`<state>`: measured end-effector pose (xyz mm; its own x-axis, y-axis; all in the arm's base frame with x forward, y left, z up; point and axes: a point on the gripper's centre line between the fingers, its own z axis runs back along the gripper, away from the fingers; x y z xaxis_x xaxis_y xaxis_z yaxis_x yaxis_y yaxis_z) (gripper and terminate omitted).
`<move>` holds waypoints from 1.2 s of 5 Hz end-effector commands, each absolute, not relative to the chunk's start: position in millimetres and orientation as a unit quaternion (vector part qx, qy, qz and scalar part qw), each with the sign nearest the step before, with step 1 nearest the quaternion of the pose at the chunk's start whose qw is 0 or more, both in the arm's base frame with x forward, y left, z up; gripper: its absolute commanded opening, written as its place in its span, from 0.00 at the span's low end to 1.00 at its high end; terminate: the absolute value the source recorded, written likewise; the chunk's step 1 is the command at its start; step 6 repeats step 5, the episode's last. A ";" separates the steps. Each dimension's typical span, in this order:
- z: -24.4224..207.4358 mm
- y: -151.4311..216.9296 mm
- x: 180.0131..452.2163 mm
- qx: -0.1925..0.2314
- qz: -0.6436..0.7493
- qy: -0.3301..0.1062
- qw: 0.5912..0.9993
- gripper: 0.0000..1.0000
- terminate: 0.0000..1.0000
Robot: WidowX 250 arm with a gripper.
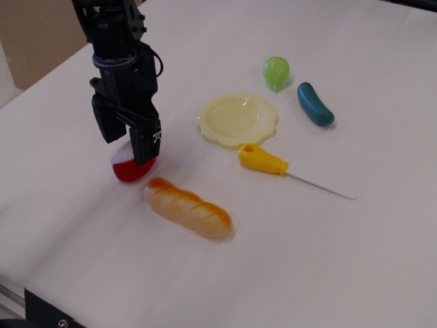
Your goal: Take sushi off plate
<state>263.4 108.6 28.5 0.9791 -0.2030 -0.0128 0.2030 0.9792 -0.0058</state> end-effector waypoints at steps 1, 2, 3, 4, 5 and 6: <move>82.0 99.0 271.6 0.035 -0.094 -0.057 0.993 1.00 0.00; 96.6 88.6 272.0 0.030 -0.073 -0.046 0.996 1.00 0.00; 96.6 88.6 272.0 0.030 -0.073 -0.046 0.996 1.00 0.00; 96.6 88.6 272.0 0.030 -0.073 -0.046 0.996 1.00 0.00; 96.6 88.6 272.0 0.030 -0.073 -0.046 0.996 1.00 1.00; 96.6 88.6 272.0 0.030 -0.073 -0.046 0.996 1.00 1.00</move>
